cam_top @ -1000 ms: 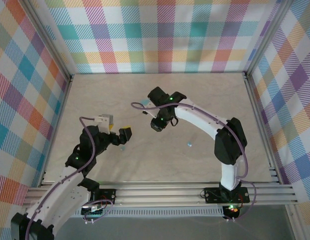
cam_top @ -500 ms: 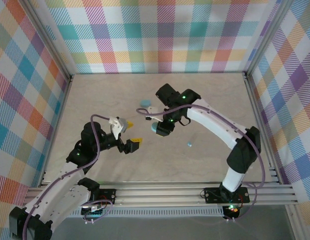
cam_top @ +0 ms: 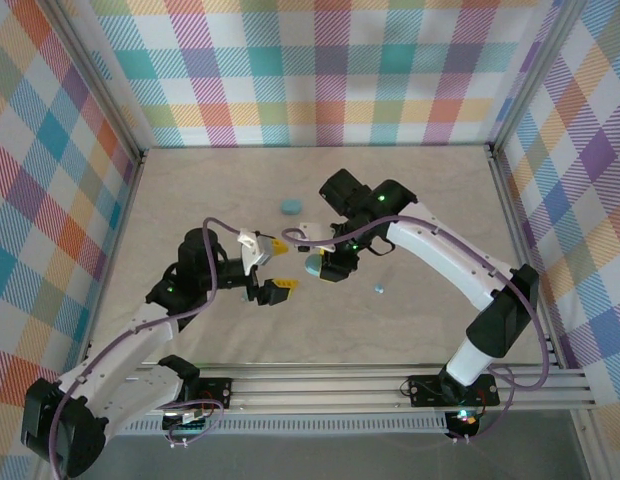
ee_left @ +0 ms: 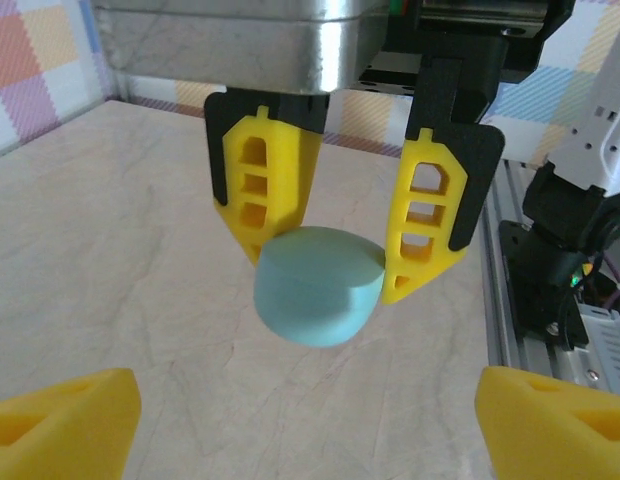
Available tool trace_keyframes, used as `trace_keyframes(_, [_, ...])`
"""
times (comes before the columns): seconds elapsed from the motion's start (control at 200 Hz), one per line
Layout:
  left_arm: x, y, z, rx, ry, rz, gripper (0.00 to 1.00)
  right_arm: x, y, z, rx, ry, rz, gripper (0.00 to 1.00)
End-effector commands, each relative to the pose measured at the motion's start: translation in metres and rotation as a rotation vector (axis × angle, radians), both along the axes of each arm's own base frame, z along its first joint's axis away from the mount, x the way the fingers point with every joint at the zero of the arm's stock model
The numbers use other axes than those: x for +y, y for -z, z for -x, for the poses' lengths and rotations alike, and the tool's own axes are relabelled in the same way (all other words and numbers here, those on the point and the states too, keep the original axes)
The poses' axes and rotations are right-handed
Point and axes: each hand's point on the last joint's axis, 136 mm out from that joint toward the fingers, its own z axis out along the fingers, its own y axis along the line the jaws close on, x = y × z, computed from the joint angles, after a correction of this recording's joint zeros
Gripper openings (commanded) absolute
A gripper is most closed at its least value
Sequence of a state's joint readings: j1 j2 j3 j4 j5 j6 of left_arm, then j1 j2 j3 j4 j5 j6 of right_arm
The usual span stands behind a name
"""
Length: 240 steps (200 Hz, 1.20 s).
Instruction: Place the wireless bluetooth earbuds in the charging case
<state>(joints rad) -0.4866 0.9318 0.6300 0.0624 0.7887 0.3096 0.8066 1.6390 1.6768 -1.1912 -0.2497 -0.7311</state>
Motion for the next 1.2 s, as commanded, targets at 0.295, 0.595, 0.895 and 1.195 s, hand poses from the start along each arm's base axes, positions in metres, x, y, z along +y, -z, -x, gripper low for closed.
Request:
trace_keyframes(0.295, [-0.017,-0.019,0.008,-0.083,0.151,0.057,0.77,0.009,-0.020,0.028,0.051,-0.105,-0.096,0.22])
trace_keyframes(0.595, [-0.023,-0.018,0.009,-0.068,0.190,0.047,0.73,0.009,-0.027,0.030,0.046,-0.115,-0.116,0.21])
trace_keyframes(0.895, [-0.030,-0.011,0.010,-0.058,0.223,0.021,0.71,0.009,-0.031,0.032,0.051,-0.118,-0.131,0.21])
trace_keyframes(1.195, [-0.031,-0.007,0.010,-0.050,0.231,0.008,0.67,0.010,-0.036,0.034,0.046,-0.124,-0.144,0.21])
